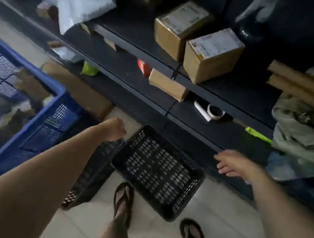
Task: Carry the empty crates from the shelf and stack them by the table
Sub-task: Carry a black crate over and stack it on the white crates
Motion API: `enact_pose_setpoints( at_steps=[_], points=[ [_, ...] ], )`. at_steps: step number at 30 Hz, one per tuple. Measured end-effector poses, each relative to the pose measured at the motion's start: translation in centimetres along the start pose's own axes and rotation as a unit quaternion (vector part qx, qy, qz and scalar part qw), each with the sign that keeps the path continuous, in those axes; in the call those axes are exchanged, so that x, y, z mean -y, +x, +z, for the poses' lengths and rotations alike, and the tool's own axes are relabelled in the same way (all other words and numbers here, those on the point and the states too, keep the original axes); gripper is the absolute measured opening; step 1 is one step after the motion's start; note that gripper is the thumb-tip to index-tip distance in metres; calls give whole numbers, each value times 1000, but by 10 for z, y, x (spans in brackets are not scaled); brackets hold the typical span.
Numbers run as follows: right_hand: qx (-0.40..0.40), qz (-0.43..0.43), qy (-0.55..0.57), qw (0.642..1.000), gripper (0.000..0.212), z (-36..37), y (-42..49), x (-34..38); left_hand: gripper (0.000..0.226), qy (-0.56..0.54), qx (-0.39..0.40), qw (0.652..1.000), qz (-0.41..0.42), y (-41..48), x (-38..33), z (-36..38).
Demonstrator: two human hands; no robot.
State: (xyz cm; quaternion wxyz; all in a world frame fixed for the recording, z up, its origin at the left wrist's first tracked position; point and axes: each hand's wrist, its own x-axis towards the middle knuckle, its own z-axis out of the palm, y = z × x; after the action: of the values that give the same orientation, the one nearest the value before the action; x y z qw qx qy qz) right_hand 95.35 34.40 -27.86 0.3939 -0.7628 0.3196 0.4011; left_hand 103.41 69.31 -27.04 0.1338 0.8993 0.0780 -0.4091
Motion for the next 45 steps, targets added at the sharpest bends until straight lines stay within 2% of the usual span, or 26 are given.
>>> enact_pose_setpoints(
  at_steps=[1, 2, 4, 5, 7, 11, 13, 16, 19, 23, 26, 28, 31, 35, 41, 45],
  points=[
    [-11, 25, 27, 999, 8, 14, 10, -12, 35, -18, 4, 1000, -5, 9, 7, 3],
    [-12, 43, 41, 998, 15, 30, 24, -27, 33, 35, 27, 999, 22, 26, 18, 10],
    [-28, 58, 22, 998, 35, 64, 46, -51, 34, 54, 33, 997, 36, 54, 36, 18],
    [-40, 69, 18, 997, 37, 82, 54, -61, 37, 67, 35, 997, 35, 61, 43, 23],
    [-54, 87, 3, 995, 33, 114, 68, -81, 39, 84, 52, 995, 34, 79, 68, 41],
    [-27, 143, 2, 989, 17, 169, 100, -125, 35, 122, 79, 989, 33, 124, 106, 78],
    [-31, 160, 10, 987, 17, 194, 126, -142, 31, 113, 60, 991, 45, 155, 115, 97],
    [-82, 178, 26, 980, 26, 226, 184, -169, 31, 109, 4, 992, 68, 219, 124, 130],
    [-134, 198, 52, 970, 14, 250, 241, -192, 44, 103, -31, 992, 65, 282, 130, 163],
    [-217, 243, 142, 934, 52, 270, 318, -231, 64, 182, -56, 980, 57, 364, 126, 210],
    [-257, 235, 266, 899, 39, 287, 351, -259, 53, 186, -82, 978, 50, 404, 123, 243],
    [-289, 210, 287, 889, 28, 294, 358, -266, 38, 156, -131, 978, 35, 412, 122, 251],
    [-324, 192, 299, 877, 17, 295, 340, -263, 29, 102, -126, 986, 28, 399, 119, 244],
    [-346, 206, 305, 863, 13, 281, 268, -273, 34, 40, -79, 994, 57, 337, 105, 228],
    [-344, 230, 319, 853, 17, 201, 88, -286, 33, -57, 4, 993, 105, 196, 31, 164],
    [-368, 259, 357, 818, 19, 165, -40, -300, 23, -66, 41, 981, 179, 89, -25, 129]
  ],
)
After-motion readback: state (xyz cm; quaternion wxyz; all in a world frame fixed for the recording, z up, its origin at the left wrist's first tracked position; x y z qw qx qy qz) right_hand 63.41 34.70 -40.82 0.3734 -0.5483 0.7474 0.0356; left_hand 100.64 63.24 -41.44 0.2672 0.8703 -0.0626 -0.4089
